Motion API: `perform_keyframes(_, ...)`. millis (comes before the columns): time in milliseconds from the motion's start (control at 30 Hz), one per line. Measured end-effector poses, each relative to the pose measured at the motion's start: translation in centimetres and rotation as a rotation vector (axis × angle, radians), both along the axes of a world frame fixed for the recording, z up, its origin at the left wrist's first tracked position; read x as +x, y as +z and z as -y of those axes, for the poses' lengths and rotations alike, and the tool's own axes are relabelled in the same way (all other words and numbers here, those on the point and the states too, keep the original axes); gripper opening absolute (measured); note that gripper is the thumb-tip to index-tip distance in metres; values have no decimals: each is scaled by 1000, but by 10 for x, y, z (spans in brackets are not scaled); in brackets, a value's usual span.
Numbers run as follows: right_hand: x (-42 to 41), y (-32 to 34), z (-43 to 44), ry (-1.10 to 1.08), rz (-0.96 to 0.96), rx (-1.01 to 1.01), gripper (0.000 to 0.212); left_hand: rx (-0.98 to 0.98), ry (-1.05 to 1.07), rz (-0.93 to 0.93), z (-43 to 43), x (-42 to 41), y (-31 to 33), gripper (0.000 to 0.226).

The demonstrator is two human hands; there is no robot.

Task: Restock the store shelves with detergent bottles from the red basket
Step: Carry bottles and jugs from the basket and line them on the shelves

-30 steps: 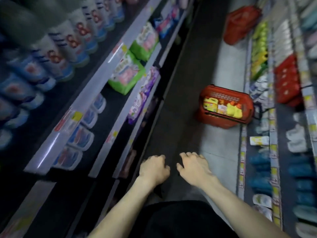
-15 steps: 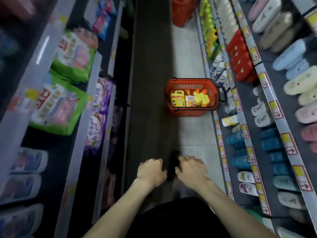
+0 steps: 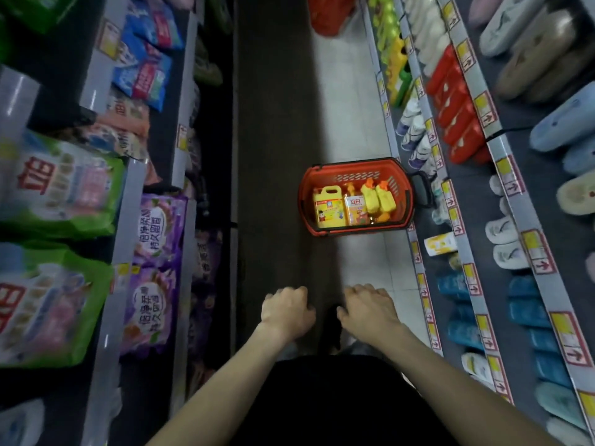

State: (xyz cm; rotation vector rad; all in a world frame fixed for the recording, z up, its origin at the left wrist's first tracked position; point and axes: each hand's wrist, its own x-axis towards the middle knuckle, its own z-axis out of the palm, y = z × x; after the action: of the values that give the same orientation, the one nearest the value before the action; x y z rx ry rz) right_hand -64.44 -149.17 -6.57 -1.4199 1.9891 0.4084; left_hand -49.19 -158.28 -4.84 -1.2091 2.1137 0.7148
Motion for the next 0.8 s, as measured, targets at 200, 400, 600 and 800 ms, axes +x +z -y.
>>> perform_keyframes(200,-44,-4,64,9,-10,0,44,-3,-19,4,63,-57,-13,35)
perform_keyframes(400,-92,-18,142,27,-35,1,48,11,-46,-26,155,-100,-35,40)
perform_keyframes(600,-138,-26,229,7,-32,66,50,81,-6,-24,240,-134,-49,38)
perform_keyframes(800,-174,-44,301,-6,-27,99,52,192,8,13,303,-151,-69,34)
